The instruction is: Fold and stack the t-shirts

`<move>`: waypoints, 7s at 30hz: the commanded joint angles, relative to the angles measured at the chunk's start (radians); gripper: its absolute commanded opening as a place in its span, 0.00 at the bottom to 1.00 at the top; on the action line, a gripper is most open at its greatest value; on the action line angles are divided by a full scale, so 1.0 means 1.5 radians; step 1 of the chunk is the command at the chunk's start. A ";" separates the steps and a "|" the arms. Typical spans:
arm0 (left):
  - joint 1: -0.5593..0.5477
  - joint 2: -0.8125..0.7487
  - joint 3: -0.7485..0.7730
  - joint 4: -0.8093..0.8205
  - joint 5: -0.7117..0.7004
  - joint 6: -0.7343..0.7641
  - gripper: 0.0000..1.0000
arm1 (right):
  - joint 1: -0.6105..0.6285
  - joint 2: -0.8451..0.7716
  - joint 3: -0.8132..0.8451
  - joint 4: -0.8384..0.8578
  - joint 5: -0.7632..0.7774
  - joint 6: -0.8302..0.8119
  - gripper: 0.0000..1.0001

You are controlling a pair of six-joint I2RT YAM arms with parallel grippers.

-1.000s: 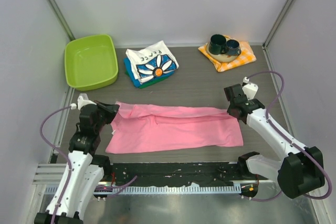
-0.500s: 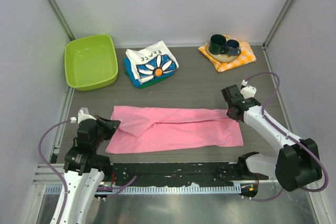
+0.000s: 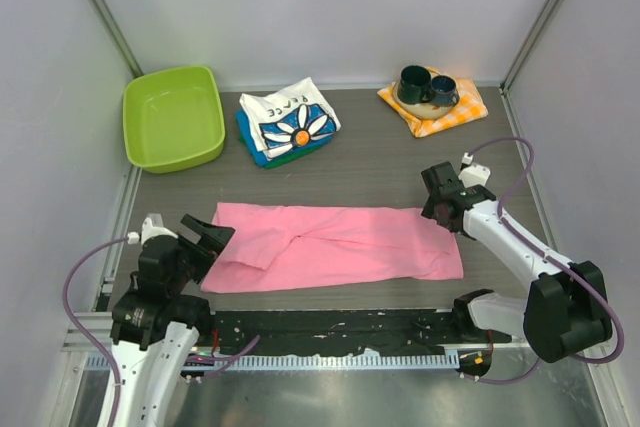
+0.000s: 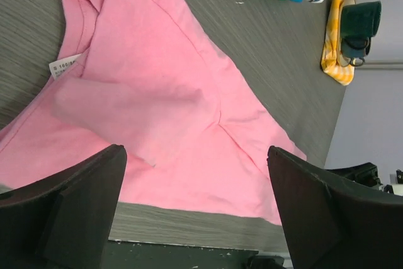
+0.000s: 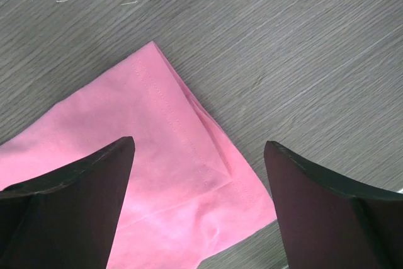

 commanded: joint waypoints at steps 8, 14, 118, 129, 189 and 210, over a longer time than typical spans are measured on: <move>-0.001 0.149 0.037 0.169 0.069 0.032 1.00 | 0.052 0.047 0.116 0.053 -0.038 -0.046 0.94; -0.019 0.381 0.040 0.333 0.088 0.074 1.00 | 0.077 0.125 0.113 0.162 -0.194 -0.067 0.94; -0.190 0.244 0.210 0.101 -0.347 0.140 1.00 | 0.404 0.632 0.717 0.365 -0.568 -0.173 1.00; -0.190 0.229 0.222 0.084 -0.373 0.159 1.00 | 0.404 0.761 0.795 0.393 -0.663 -0.083 1.00; -0.144 0.346 0.190 0.208 -0.303 0.207 1.00 | -0.084 0.946 1.061 0.086 -0.337 0.050 1.00; -0.138 0.641 0.180 0.471 -0.041 0.144 1.00 | -0.029 0.445 0.742 0.120 -0.283 -0.118 1.00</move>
